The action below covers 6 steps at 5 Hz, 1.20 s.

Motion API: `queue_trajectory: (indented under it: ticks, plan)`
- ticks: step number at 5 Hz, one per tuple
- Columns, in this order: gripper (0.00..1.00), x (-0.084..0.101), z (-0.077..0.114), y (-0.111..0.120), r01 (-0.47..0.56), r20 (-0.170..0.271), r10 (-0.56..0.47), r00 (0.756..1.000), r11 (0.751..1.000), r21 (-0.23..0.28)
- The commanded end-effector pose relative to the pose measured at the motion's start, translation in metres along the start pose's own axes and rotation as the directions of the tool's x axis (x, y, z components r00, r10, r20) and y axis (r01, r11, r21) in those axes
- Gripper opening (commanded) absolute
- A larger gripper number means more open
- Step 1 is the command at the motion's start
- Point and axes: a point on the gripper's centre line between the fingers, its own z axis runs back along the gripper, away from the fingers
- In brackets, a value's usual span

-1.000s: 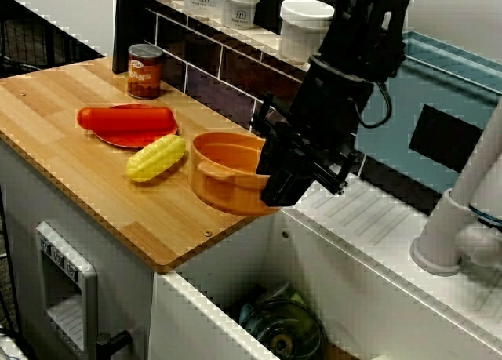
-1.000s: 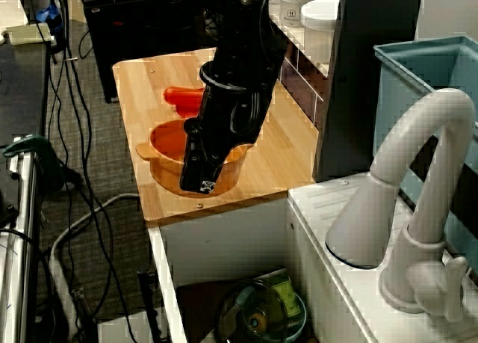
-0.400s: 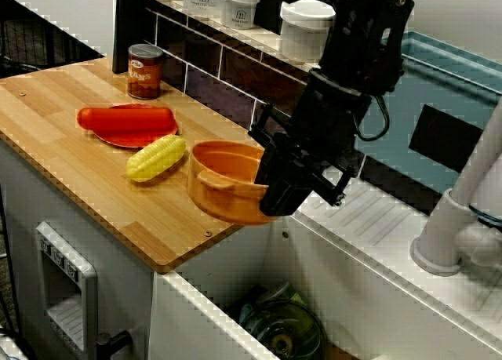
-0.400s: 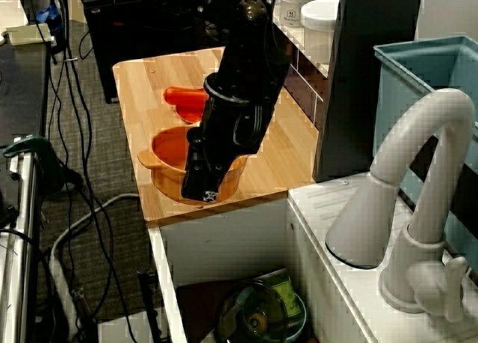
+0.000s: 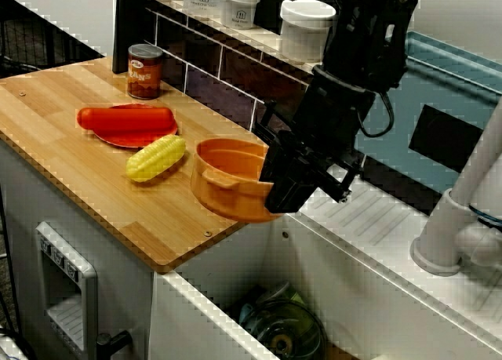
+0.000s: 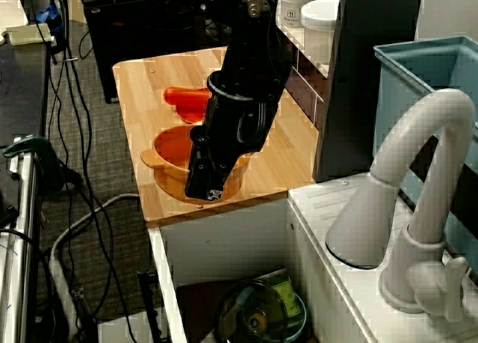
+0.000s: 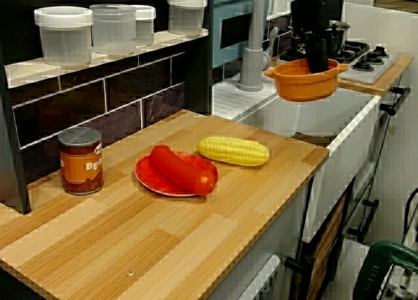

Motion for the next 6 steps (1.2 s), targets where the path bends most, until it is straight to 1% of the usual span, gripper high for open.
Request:
queue_trajectory:
  ticks: [1, 2, 3, 6]
  plan:
    - [0.0, 0.01, 0.015, 0.003, -0.004, 0.043, 0.005, 0.999, 1.0, -0.014]
    - [1.0, 0.012, 0.014, 0.003, -0.002, 0.045, 0.001, 0.999, 1.0, 0.014]
    - [1.0, 0.014, 0.017, 0.005, 0.0, 0.031, 0.0, 1.0, 1.0, 0.0]
    - [1.0, 0.008, 0.033, 0.025, -0.004, 0.029, 0.005, 1.0, 1.0, -0.027]
